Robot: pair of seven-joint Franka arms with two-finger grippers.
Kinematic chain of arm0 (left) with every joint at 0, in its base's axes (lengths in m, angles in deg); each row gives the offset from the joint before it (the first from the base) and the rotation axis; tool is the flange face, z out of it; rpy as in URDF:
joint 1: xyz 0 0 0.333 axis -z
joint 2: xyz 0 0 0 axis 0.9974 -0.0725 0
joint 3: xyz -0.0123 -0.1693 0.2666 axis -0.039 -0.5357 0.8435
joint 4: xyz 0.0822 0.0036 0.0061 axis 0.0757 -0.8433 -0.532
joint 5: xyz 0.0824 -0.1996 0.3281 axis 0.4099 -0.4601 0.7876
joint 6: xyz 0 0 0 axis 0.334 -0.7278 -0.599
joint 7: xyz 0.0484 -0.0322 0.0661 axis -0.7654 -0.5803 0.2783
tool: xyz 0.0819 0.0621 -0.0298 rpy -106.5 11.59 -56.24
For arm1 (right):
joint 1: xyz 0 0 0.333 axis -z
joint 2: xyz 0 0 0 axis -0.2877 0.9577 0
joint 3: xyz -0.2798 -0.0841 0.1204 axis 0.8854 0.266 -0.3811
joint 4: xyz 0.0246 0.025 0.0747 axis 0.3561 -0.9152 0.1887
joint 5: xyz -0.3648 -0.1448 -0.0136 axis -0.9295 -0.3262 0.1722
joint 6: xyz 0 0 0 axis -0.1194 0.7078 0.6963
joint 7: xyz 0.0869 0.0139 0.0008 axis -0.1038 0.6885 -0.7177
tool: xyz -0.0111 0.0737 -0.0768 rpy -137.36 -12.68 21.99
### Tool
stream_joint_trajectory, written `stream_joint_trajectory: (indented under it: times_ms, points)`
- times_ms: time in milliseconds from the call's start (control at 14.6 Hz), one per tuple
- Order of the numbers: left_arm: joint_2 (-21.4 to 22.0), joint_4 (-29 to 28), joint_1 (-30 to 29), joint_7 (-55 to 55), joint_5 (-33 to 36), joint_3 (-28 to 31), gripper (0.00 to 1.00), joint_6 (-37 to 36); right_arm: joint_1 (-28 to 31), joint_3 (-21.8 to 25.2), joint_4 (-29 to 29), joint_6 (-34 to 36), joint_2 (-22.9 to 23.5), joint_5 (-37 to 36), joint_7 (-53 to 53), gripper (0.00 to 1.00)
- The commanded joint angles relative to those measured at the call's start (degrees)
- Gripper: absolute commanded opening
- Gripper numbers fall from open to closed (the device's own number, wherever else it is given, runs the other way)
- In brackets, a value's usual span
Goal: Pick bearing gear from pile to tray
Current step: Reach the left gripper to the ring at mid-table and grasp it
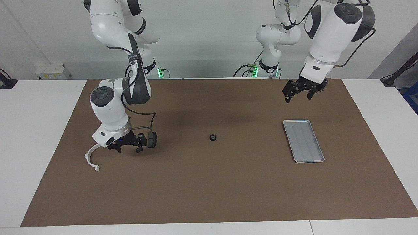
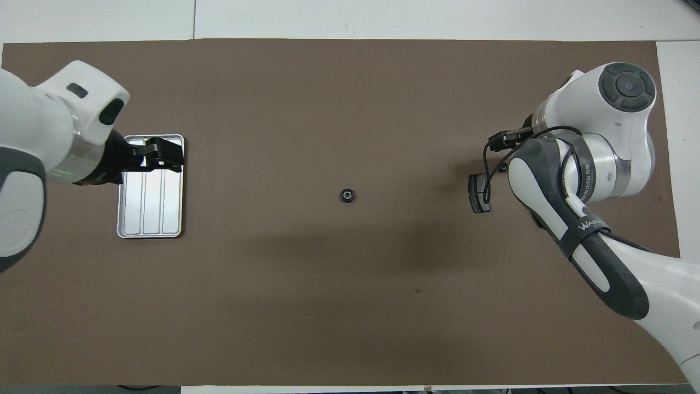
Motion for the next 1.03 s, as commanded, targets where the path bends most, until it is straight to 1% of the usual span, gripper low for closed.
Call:
stream_joint_trajectory:
  times_ms: [0,206,343,411,480,549,617,686,754,823,960]
  points:
    - [-1.46,-1.84,5.09,7.35,-1.38,0.66,1.00,4.08,1.04,-0.82,-3.71,-1.37,-2.18,-0.14,-2.52,0.96]
    - [-7.17,-1.23,10.90,17.81,-0.95,0.84,1.00,9.44,1.04,-0.82,-5.11,-1.98,-2.18,-0.14,-2.70,0.96]
    - [-9.82,-1.23,13.28,19.94,-0.94,0.84,1.00,13.39,1.04,-0.82,-6.34,-3.29,-2.27,-0.14,-3.13,0.96]
    - [-11.91,-0.27,14.94,23.43,-0.95,0.84,1.00,14.54,1.13,-0.82,-6.61,-3.56,-2.27,-0.14,-3.40,0.96]
    - [-16.29,2.70,17.48,26.95,-0.68,1.01,1.00,14.38,1.13,-0.82,-6.79,-3.65,-2.19,-0.14,-3.40,0.96]
    - [-20.94,6.99,18.90,29.16,-0.07,1.02,1.00,14.29,1.13,-0.82,-7.22,-3.91,-2.01,-0.14,-3.40,0.96]
    - [-24.73,9.73,20.05,31.27,0.54,1.10,1.00,14.46,1.04,-0.82,-7.49,-4.26,-1.92,-0.14,-3.31,0.95]
    - [-27.29,10.54,21.54,34.33,0.64,1.10,1.00,15.68,1.04,-0.82,-7.58,-4.35,-1.92,-0.14,-3.31,0.95]
    - [-28.80,10.29,22.33,37.06,0.81,1.19,1.00,19.09,1.04,-0.82,-7.75,-4.53,-1.92,-0.14,-3.31,0.95]
    - [-29.07,9.94,22.69,39.00,1.25,1.19,1.00,21.47,1.04,-0.82,-8.02,-4.53,-1.92,-0.14,-3.31,0.95]
    - [-29.16,8.80,23.74,41.65,1.52,1.19,1.00,22.20,0.95,-0.82,-8.63,-4.71,-1.57,-0.14,-3.31,0.94]
